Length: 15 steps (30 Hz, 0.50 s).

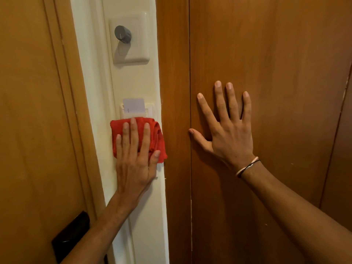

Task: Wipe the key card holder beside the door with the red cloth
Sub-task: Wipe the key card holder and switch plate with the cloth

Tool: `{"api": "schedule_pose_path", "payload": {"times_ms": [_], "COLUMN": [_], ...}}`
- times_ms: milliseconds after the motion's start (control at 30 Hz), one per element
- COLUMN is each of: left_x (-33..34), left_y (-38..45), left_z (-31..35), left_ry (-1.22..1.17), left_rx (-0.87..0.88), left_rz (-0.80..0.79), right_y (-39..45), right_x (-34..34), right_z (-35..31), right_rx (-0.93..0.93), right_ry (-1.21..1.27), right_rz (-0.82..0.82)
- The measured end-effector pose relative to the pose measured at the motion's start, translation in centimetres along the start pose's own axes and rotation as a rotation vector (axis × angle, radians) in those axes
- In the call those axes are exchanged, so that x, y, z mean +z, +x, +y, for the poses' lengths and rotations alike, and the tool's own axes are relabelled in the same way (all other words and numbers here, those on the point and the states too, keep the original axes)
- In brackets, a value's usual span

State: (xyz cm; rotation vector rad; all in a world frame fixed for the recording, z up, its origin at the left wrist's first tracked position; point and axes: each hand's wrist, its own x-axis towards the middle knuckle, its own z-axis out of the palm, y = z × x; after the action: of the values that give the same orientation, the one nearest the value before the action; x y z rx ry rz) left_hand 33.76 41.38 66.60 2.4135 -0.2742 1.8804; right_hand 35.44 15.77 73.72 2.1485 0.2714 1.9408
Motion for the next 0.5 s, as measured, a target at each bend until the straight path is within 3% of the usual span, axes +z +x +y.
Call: {"api": "schedule_pose_path", "payload": {"times_ms": [133, 233, 267, 367, 500], "left_x": [-0.1, -0.2, -0.2, -0.5, -1.0], "left_y": [-0.3, 0.5, 0.3, -0.2, 0.2], "left_z": [-0.4, -0.9, -0.6, -0.9, -0.6], "left_ry": [0.014, -0.024, -0.022, -0.012, -0.054], "left_rx": [0.142, -0.040, -0.025, 0.169, -0.017], "left_rz": [-0.047, -0.004, -0.015, -0.061, -0.063], "right_y": [0.1, 0.1, 0.1, 0.1, 0.1], "right_x": [-0.1, 0.0, 0.0, 0.0, -0.1], "right_z": [0.1, 0.1, 0.0, 0.0, 0.0], "right_rx": [0.002, 0.001, 0.001, 0.003, 0.001], "right_ry": [-0.002, 0.000, 0.000, -0.007, -0.004], "right_rz": [-0.005, -0.006, -0.005, -0.007, -0.012]}}
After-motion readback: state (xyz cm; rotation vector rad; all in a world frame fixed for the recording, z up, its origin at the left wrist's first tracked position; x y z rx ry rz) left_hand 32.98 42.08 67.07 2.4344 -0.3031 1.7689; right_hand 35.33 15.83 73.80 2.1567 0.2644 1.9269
